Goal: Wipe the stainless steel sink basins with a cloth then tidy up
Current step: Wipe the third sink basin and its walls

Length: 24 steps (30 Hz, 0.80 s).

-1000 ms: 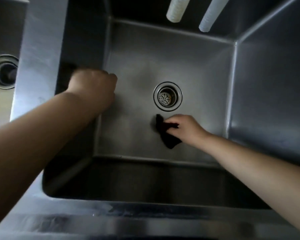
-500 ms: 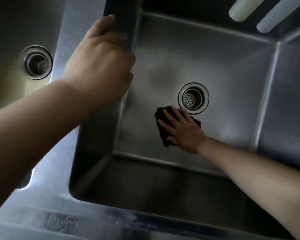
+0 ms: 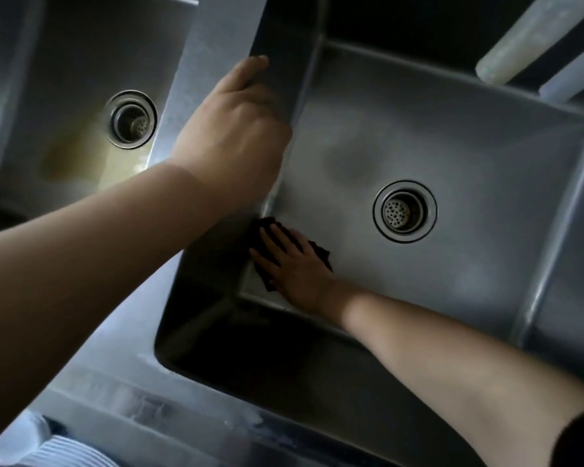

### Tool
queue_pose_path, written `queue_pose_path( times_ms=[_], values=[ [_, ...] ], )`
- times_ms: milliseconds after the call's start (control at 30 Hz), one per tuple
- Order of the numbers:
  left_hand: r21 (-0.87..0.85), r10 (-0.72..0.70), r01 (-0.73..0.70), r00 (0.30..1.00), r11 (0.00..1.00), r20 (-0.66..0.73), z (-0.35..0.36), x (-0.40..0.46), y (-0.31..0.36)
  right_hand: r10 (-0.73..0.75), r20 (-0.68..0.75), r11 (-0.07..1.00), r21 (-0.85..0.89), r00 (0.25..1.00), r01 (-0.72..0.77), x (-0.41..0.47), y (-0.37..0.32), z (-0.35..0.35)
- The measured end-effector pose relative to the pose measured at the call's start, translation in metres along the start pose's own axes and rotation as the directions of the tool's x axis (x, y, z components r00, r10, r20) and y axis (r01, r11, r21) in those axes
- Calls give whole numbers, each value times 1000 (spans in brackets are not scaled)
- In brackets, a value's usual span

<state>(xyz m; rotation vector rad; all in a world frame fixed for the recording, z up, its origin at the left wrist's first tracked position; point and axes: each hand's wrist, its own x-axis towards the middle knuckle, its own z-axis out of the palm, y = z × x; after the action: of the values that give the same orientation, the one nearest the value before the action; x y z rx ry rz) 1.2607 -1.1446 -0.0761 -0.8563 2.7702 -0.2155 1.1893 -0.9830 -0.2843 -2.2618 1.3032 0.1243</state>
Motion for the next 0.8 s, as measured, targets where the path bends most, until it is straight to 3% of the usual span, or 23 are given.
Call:
queue_pose_path(
  times_ms=[133,367,500,600,800],
  values=[
    [86,-18,12,997,996,72,-2,2,5,-298,76,953,84,952,292,-28,-7,17],
    [164,-50,30,992,986,115,-8,1,10,-290,76,947,166,954,274,-101,26,22],
    [193,-56,32,991,981,122,-6,1,10,-311,126,950,74,942,304,-173,65,22],
    [191,-42,19,992,981,117,-5,0,8,-308,134,942,-95,942,322,-213,89,17],
    [169,-36,19,994,985,99,-1,1,4,-441,76,872,-199,894,447,-204,106,19]
  ],
)
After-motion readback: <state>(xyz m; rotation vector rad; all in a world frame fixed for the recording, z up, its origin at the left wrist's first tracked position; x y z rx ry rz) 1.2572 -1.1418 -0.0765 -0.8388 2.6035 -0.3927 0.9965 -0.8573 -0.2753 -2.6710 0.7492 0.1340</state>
